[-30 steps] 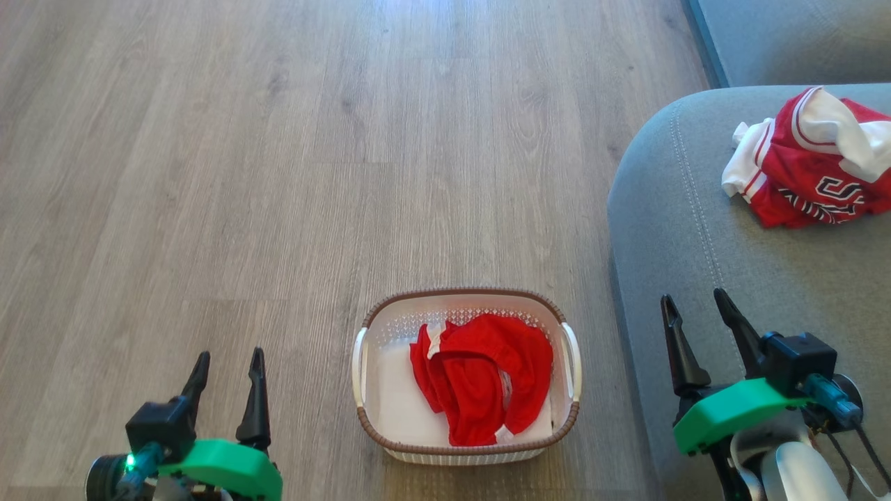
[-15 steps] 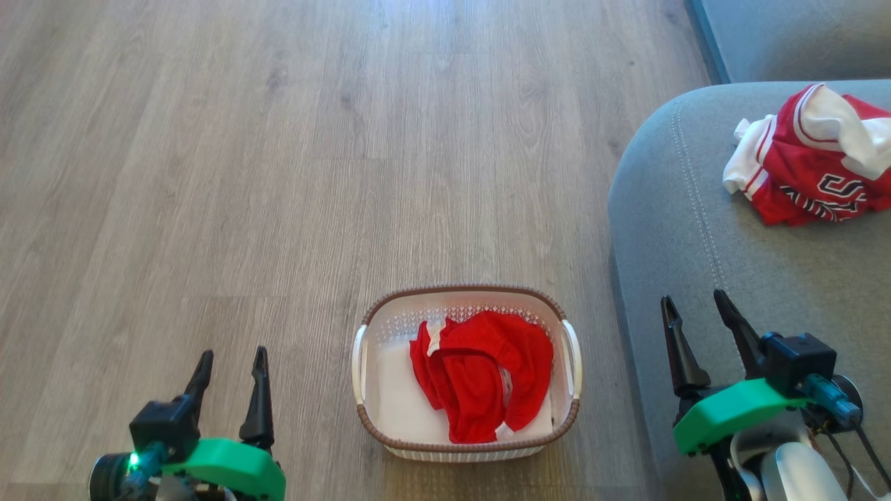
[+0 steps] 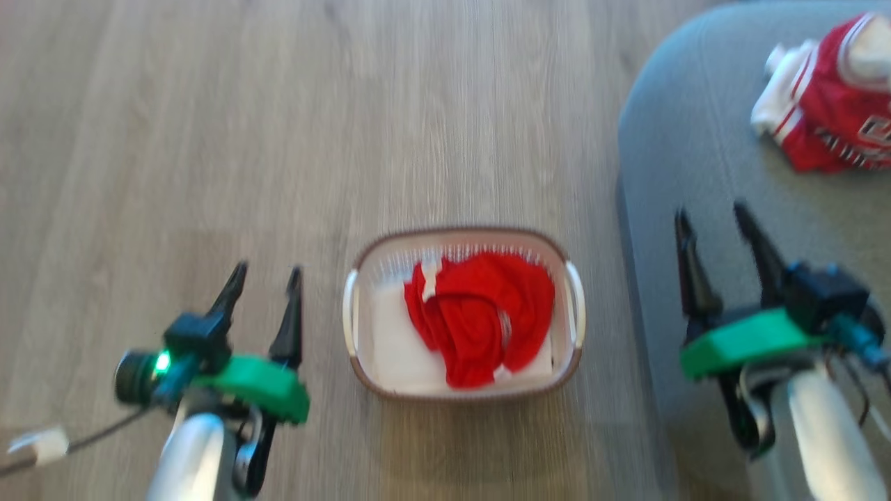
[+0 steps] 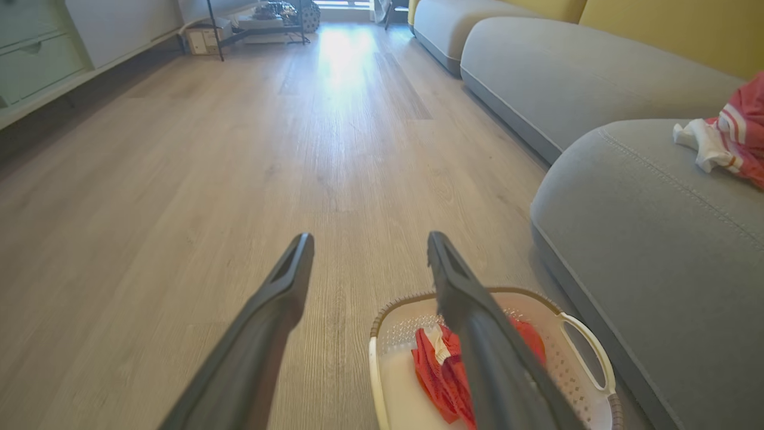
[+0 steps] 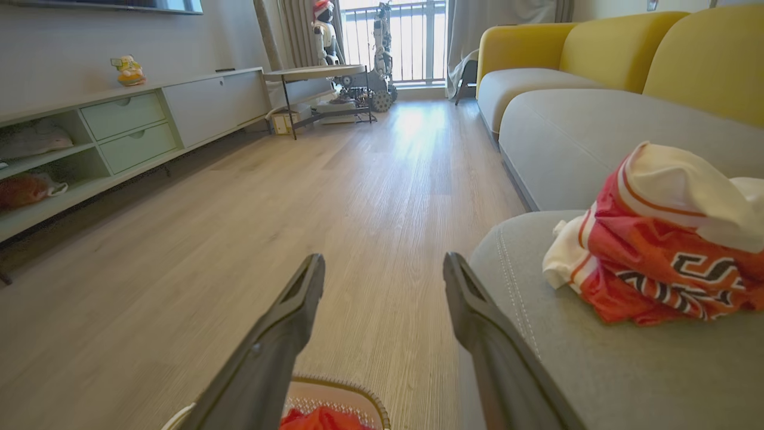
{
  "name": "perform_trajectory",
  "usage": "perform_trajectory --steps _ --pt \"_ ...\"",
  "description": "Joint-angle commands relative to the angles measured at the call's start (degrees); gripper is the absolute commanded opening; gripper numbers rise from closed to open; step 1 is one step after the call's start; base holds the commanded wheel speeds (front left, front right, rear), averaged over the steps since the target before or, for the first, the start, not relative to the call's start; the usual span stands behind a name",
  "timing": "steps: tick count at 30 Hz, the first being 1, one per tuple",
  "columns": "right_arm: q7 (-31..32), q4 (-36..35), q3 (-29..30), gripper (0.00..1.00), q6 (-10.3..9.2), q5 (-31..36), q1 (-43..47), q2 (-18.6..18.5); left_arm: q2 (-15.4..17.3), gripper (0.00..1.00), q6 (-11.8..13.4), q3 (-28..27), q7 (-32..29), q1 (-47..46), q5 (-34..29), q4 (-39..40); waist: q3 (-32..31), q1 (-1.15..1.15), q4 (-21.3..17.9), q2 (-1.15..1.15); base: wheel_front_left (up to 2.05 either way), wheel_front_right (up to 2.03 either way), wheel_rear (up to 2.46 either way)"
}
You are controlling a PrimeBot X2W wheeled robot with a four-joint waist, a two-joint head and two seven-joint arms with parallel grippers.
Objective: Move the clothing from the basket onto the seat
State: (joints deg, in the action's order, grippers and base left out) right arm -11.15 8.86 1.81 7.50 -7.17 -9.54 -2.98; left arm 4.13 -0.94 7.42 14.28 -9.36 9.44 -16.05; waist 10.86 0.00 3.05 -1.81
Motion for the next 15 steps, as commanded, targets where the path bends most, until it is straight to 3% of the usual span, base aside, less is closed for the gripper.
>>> perform_trajectory --steps 1,15 --pt "-0.7 -2.6 -1.1 1.00 -0.01 0.5 -2.8 0.1 0.3 1.00 -0.4 -1.1 0.7 -3.0 -0.6 0.7 6.2 0.00 -1.3 0.00 0.00 0.00 0.00" --pt "-2.7 -7.6 -2.0 1.00 -0.01 1.3 -19.4 0.1 -1.1 1.00 -3.3 10.4 0.7 -24.5 -3.5 -22.1 28.3 0.00 -7.3 0.00 0.00 0.00 0.00"
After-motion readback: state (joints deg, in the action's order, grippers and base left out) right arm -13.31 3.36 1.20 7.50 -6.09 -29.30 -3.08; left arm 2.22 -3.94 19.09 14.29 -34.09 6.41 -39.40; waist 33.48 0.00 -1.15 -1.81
